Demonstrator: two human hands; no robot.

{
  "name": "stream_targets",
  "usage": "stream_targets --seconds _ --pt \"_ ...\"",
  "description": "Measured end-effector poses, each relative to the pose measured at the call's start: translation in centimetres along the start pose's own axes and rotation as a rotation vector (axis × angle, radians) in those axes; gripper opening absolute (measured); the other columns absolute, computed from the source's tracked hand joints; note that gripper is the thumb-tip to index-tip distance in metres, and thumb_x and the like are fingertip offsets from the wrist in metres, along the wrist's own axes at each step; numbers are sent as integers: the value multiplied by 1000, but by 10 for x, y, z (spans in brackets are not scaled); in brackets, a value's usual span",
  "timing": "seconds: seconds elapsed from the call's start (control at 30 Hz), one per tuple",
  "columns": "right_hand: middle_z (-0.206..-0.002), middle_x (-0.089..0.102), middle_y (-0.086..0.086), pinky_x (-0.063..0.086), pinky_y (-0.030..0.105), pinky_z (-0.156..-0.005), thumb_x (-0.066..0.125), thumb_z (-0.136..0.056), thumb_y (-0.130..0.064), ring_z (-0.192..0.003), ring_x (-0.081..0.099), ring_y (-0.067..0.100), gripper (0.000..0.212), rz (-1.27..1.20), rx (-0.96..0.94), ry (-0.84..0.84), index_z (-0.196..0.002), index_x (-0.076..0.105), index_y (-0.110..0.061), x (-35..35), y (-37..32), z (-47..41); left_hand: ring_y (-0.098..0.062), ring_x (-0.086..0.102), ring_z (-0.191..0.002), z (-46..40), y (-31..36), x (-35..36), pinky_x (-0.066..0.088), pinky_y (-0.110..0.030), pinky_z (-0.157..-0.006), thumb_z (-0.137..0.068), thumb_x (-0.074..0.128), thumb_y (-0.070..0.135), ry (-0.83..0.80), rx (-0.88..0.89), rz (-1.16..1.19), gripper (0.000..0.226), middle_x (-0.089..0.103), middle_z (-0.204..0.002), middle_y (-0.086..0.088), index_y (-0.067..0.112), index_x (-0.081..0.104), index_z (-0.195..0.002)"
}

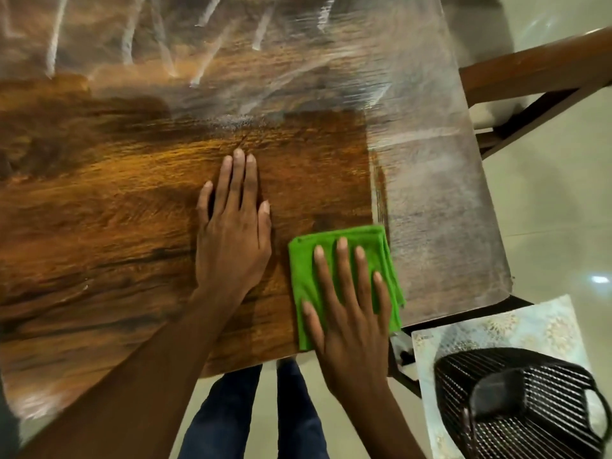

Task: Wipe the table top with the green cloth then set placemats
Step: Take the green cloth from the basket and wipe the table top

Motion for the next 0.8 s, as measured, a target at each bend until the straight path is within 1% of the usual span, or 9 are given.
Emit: stream_targets --seconds 0.07,0.13,0.27,0.33,0.4,0.47,0.53,0.63,0.8 --pt "-178 1 -1 20 53 -128 35 -107 -58 -164 3 22 71 -1 29 -5 -169 13 -31 0 11 9 -14 -2 -163 0 1 0 13 -47 -131 -113 25 35 -4 1 6 63 0 -177 0 17 3 -169" --pt "-178 0 -2 18 52 -129 36 -106 -59 -164 2 21 72 7 37 12 -169 13 -31 -6 17 -11 -14 -2 -163 -1 2 0 13 -47 -130 -113 24 35 -10 9 12 63 0 -177 -1 16 2 -169" --pt "-178 -5 -1 13 52 -131 32 -110 -56 -164 -5 20 70 -3 4 98 -169 7 -29 -26 21 -103 -15 -4 -163 -1 2 -1 13 -48 -130 -112 20 36 -16 12 7 63 -1 -177 -2 15 0 -168" --pt "-178 -1 1 13 51 -130 29 -110 -56 -164 -3 21 68 6 -7 157 -169 10 -28 -39 23 -163 -16 -3 -163 -2 1 -1 14 -48 -130 -111 20 37 -22 12 8 64 -1 -177 -3 15 1 -168" --pt "-178 4 2 12 50 -130 27 -110 -57 -164 1 21 67 15 -16 177 -169 14 -28 -50 24 -214 -16 -3 -163 -2 2 -1 14 -48 -130 -111 21 37 -26 15 7 65 -1 -177 -3 15 1 -168" --pt "-178 5 2 12 49 -130 27 -111 -57 -164 2 21 66 30 -29 167 -169 14 -28 -56 25 -235 -17 -3 -163 -2 2 -2 14 -48 -130 -111 20 37 -34 13 -20 65 -1 -177 -4 14 0 -168" --pt "-178 2 2 12 49 -130 27 -112 -55 -164 -1 21 65 71 -46 162 -169 11 -28 -56 26 -223 -17 -2 -163 -2 2 -3 13 -48 -130 -111 20 37 -35 14 -15 65 0 -177 -4 14 0 -168" --pt "-178 -3 1 14 50 -130 31 -113 -51 -164 -4 20 66 65 -26 117 -169 8 -27 -47 32 -162 -17 -2 -163 -3 1 -2 12 -48 -131 -110 21 37 -43 6 19 65 0 -177 -3 15 1 -168" --pt "-178 1 0 25 57 -126 32 -109 -51 -164 4 23 68 31 75 -1 -169 13 -27 -25 55 -36 -17 -2 -163 -3 1 -1 13 -49 -131 -110 20 37 -55 1 20 65 0 -177 -4 15 1 -168"
Point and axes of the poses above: each hand's wrist, its own z-axis away from the middle knuckle, its own x-axis out of the palm, y = z × x, the point moved 8 cm from there along -z, towards the middle knuckle
